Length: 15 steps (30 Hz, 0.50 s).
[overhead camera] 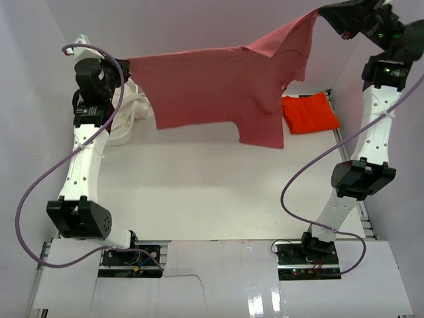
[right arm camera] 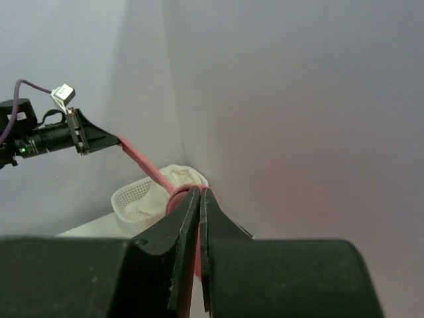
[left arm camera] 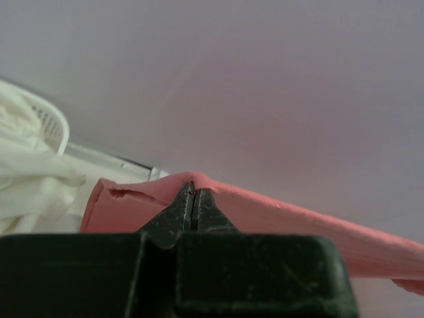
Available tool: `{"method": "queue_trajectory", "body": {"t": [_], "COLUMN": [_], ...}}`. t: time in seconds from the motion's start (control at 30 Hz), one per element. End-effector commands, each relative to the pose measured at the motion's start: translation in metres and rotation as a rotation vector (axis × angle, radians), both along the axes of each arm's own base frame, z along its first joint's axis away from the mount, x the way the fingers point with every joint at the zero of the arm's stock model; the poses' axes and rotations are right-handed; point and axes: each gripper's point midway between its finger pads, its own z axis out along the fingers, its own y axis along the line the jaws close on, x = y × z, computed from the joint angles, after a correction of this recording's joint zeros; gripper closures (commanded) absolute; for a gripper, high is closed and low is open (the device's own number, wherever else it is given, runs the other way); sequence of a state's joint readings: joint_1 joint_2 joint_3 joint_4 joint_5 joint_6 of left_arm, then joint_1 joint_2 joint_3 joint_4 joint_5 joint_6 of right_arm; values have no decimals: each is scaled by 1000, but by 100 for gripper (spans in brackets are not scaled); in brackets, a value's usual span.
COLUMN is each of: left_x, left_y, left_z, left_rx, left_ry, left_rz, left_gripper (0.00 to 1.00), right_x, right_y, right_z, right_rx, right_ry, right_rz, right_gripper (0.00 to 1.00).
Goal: Fold and stack the t-shirts
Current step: Flatten out the tshirt
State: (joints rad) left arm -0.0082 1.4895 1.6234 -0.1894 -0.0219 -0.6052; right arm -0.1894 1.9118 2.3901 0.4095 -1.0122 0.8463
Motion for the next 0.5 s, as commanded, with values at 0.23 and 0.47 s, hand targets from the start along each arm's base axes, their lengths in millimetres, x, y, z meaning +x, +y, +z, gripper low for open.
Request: {"method": "queue_trajectory", "body": {"t": [0.23, 0.47], "left_x": [-130, -216], "left_y": [-31, -31], "left_z": [-42, -115], "left_rx": [-115, -102], "left_ry": [10, 188], "left_rz": [-167, -167], "left_gripper": [100, 100], "right_x": [-169, -242], "right_y": [32, 59], "right_z": [-87, -148], "right_rx": [-79, -36], "right_ry": [-76, 179], "right_rz": [42, 30], "right_gripper": [92, 92]}}
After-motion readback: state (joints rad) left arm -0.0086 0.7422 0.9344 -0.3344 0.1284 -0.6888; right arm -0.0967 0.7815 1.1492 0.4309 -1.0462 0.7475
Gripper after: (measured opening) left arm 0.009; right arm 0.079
